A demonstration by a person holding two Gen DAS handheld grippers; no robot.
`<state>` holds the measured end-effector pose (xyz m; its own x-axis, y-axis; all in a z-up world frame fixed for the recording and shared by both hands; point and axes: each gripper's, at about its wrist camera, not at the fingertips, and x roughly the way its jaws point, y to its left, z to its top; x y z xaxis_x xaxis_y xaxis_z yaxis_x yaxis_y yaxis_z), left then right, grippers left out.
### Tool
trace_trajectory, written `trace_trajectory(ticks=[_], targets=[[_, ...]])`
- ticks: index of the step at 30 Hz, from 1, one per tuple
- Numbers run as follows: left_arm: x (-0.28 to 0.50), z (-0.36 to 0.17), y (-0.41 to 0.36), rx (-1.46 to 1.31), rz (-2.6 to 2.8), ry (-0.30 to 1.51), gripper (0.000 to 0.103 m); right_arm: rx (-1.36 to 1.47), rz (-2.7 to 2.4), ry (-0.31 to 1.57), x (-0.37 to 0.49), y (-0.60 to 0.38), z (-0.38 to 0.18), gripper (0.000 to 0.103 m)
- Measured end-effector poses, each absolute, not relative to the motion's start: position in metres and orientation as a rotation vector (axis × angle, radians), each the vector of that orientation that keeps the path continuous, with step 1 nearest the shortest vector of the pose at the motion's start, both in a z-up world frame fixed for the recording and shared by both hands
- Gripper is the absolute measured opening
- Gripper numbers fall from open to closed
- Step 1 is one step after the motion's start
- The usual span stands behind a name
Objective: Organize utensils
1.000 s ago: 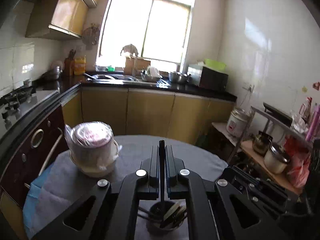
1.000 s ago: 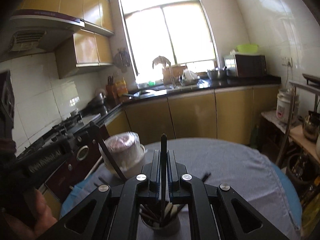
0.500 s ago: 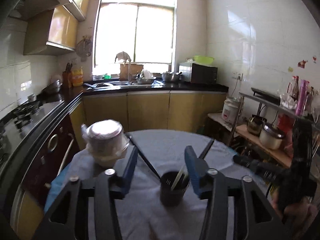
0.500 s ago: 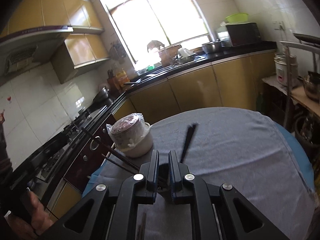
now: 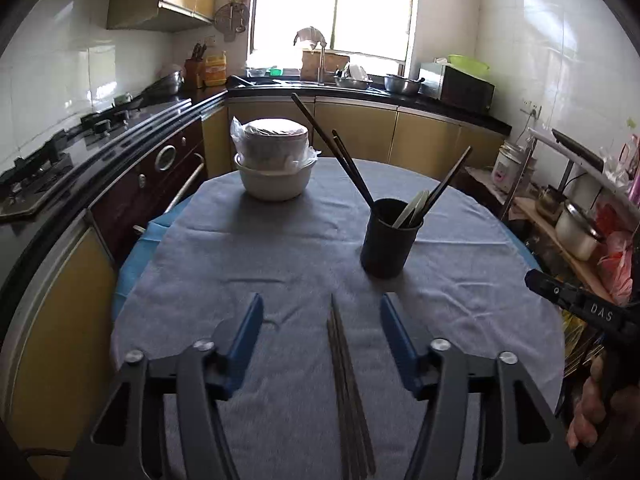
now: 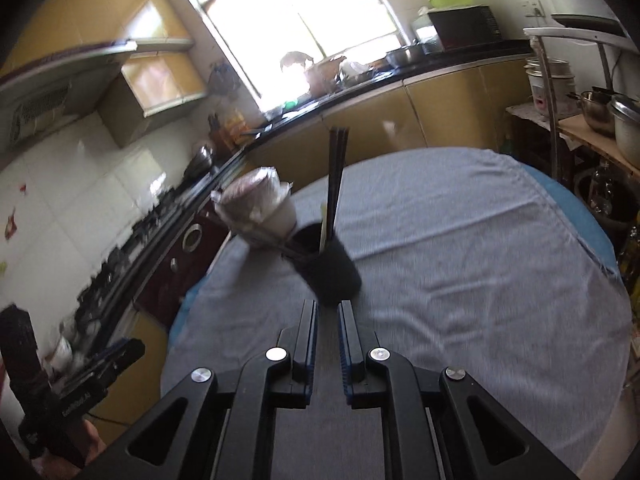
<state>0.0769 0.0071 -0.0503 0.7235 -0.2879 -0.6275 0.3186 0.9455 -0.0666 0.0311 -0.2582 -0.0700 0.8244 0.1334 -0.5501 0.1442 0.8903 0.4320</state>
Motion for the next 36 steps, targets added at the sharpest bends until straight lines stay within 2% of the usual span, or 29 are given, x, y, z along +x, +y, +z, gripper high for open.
trace_trajectory(ticks=[2,4,5,13,36], targets=[[0.068,-0.050,0.007,0.070,-0.314,0.669,0.064,0.472,0.000,0.619,0.023,-0.251,-0.075,0.015],[0.060,-0.048,0.007,0.087,-0.298,0.657,0.064,0.465,0.001,0.623,0.018,-0.246,-0.076,0.027],[0.058,-0.046,0.007,0.093,-0.290,0.650,0.064,0.453,0.007,0.621,0.015,-0.243,-0.077,0.028],[0.042,-0.039,-0.001,0.142,-0.244,0.598,0.072,0.400,0.004,0.619,0.001,-0.237,-0.078,0.028],[0.027,-0.056,-0.015,0.220,-0.217,0.626,0.076,0.386,-0.004,0.655,-0.020,-0.238,-0.095,0.029]])
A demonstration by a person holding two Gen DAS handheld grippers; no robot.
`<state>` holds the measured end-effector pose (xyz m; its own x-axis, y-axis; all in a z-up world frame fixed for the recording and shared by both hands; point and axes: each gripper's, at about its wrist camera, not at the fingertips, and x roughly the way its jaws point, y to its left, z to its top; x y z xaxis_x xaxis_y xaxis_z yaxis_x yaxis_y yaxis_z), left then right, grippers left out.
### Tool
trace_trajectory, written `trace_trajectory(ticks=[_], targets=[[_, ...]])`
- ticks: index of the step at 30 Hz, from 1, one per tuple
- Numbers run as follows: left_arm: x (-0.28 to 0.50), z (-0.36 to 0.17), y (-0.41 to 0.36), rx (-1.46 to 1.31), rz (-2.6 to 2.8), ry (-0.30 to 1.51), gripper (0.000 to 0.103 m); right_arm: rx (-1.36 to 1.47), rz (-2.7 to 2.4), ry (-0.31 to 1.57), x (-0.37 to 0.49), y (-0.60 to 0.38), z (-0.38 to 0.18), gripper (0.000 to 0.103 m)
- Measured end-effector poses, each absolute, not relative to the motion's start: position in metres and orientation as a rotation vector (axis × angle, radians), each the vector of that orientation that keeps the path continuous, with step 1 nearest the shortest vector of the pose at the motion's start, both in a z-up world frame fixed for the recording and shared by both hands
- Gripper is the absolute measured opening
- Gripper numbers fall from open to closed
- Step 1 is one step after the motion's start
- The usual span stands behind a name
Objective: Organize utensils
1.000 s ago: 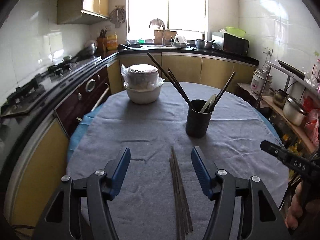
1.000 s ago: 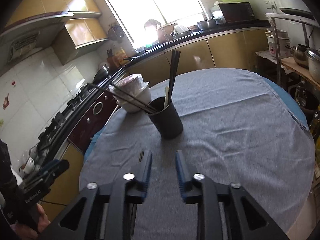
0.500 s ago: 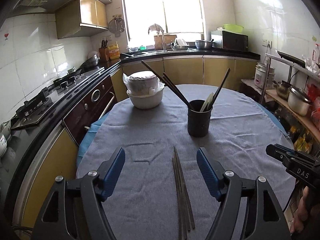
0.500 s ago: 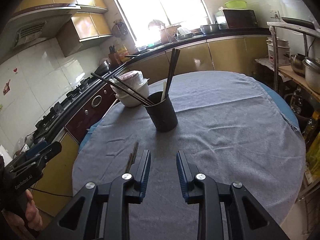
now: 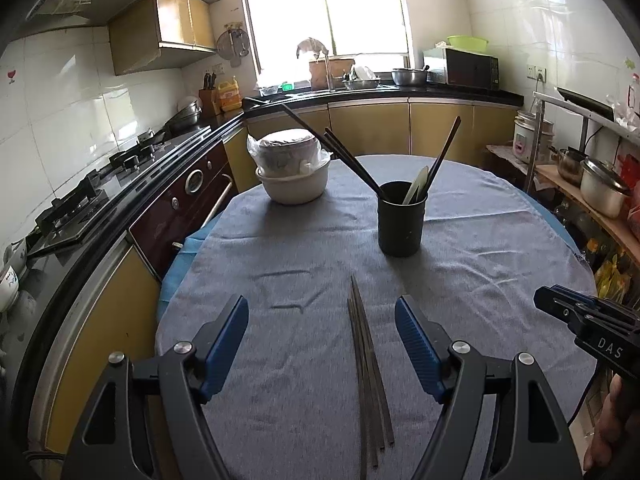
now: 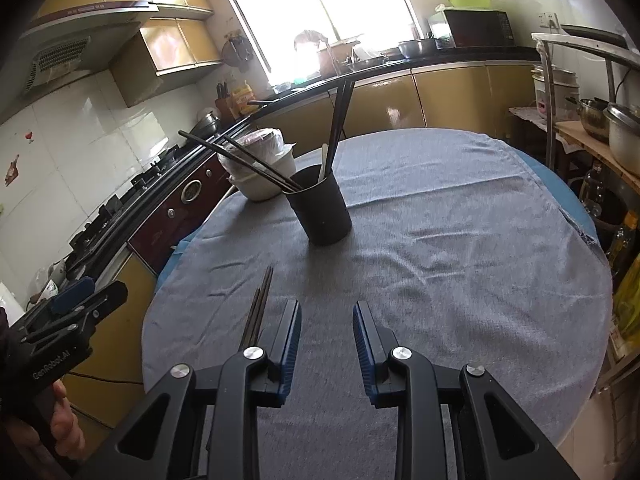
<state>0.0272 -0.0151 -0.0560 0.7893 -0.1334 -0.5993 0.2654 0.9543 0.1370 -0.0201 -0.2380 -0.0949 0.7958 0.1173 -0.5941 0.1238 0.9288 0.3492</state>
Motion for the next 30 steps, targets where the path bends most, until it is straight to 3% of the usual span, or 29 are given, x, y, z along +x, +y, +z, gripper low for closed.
trace_trajectory(ticks=[30], targets=[[0.029,-0.067,-0.009,0.215,-0.205,0.657,0.076,0.378,0.032,0.683,-0.017,-0.220,-0.102,0.029]])
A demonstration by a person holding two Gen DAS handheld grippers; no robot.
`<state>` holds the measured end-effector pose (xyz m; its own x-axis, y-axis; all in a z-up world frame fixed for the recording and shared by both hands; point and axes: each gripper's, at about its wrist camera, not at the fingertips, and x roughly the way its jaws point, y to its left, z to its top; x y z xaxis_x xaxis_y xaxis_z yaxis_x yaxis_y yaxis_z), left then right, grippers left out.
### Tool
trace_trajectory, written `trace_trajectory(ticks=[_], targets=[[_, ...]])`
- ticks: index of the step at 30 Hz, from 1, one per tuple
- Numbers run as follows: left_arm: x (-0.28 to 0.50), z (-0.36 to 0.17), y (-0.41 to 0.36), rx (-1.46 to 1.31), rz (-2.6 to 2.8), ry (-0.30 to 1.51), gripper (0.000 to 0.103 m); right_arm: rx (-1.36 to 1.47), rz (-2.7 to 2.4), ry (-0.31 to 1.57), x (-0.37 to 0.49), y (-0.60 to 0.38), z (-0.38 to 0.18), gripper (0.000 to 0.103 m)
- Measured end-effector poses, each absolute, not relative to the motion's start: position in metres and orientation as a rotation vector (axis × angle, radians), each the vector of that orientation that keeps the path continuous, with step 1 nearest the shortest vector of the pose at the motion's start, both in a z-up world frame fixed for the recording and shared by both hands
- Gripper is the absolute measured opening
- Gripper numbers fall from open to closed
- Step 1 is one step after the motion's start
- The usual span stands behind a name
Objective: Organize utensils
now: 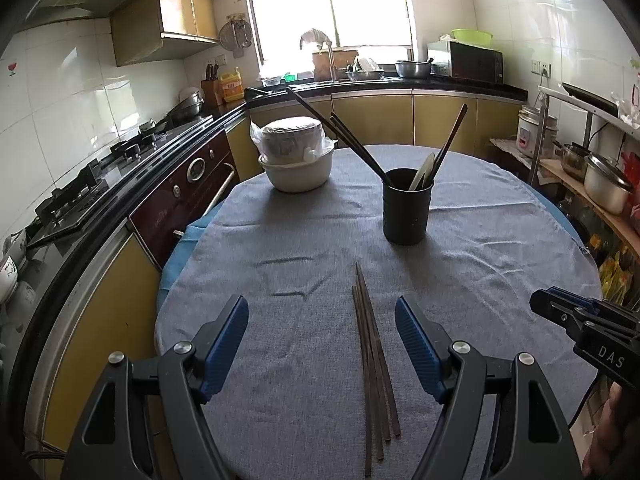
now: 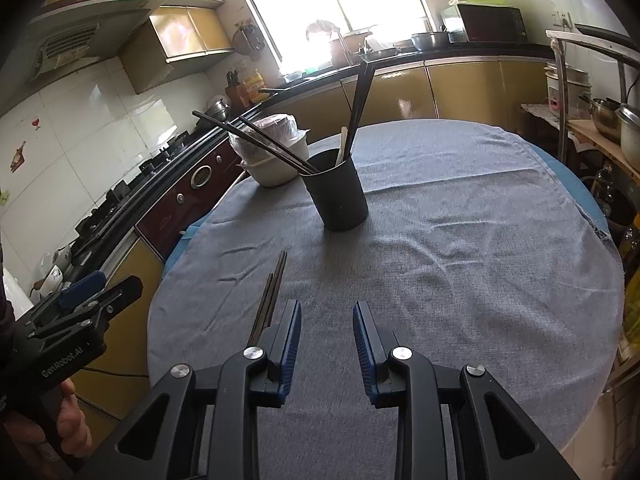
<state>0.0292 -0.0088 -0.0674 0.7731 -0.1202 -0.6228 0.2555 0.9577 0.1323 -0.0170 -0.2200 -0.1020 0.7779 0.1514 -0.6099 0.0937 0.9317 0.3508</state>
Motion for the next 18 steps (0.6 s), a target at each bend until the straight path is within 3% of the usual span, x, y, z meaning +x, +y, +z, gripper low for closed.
trace_trajectory(ticks=[18], targets=[[0.036,-0.081,0.013,0.200,-0.175,0.705,0.076,0.377,0.043,0.688,-0.013,-0.216,-0.100,0.029]])
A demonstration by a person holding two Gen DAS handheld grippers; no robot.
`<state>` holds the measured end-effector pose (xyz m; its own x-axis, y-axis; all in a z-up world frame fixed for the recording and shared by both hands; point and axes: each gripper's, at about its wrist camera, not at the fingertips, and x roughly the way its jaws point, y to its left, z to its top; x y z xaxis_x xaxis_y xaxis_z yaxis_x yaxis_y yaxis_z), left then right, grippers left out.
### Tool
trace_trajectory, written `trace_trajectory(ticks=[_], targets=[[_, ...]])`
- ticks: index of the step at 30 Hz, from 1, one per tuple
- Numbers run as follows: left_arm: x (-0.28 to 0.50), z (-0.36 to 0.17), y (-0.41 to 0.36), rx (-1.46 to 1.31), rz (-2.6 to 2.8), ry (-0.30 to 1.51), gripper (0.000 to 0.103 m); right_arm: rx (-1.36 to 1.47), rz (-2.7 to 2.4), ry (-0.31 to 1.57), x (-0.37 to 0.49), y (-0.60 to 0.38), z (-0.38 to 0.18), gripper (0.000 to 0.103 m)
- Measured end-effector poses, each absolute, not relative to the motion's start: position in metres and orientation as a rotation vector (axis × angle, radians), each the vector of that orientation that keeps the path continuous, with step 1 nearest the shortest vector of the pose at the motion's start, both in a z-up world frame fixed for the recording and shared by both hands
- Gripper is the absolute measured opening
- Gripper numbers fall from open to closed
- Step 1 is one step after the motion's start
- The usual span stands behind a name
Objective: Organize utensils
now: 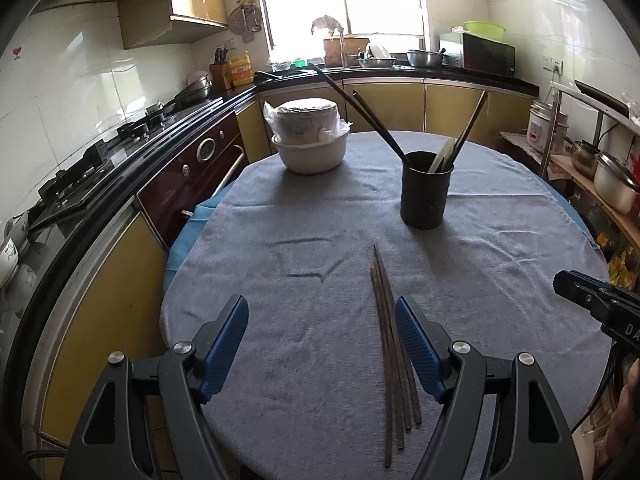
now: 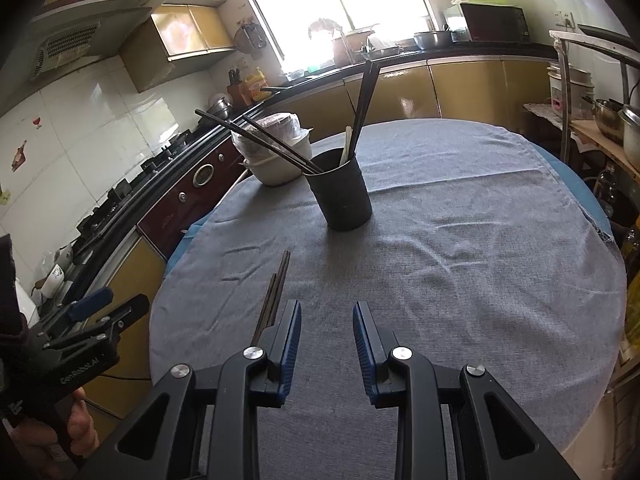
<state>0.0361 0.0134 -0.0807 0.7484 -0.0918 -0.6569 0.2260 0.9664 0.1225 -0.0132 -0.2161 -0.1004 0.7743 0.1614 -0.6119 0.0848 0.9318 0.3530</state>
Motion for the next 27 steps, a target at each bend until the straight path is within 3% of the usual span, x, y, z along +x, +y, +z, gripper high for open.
trace_trajectory(ticks=[27], targets=[[0.042,-0.104,0.044,0.198,-0.116,0.758,0.076,0.366,0.084,0.730,-0.004,-0.200,-0.108,0.029]])
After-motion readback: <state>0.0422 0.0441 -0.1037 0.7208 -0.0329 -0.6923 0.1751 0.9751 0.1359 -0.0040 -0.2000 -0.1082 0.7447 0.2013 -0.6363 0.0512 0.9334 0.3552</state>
